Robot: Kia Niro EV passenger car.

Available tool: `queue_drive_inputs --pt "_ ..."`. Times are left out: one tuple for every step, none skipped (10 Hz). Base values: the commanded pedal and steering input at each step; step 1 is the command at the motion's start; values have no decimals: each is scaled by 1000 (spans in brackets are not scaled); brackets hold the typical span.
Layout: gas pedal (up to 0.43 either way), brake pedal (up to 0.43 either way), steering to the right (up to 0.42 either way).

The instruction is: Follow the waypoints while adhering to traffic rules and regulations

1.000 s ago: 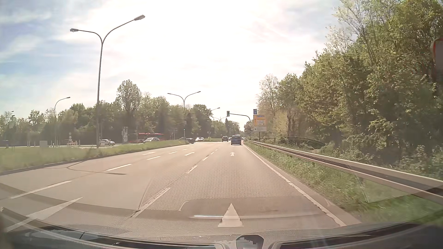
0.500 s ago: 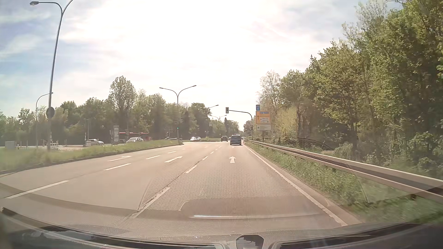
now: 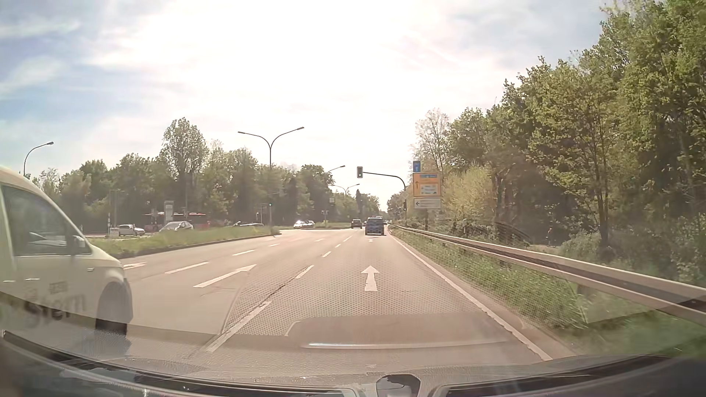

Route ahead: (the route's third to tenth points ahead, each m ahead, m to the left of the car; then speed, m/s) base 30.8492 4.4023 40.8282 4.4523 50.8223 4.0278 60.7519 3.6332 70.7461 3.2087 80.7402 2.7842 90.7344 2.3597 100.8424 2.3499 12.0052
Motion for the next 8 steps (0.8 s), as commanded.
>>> queue_drive_inputs --pt "87 0 3" --pt "87 0 3" --pt "87 0 3" --pt "87 0 3" --pt "87 0 3" --pt "87 0 3" --pt "87 0 3" --pt "87 0 3"
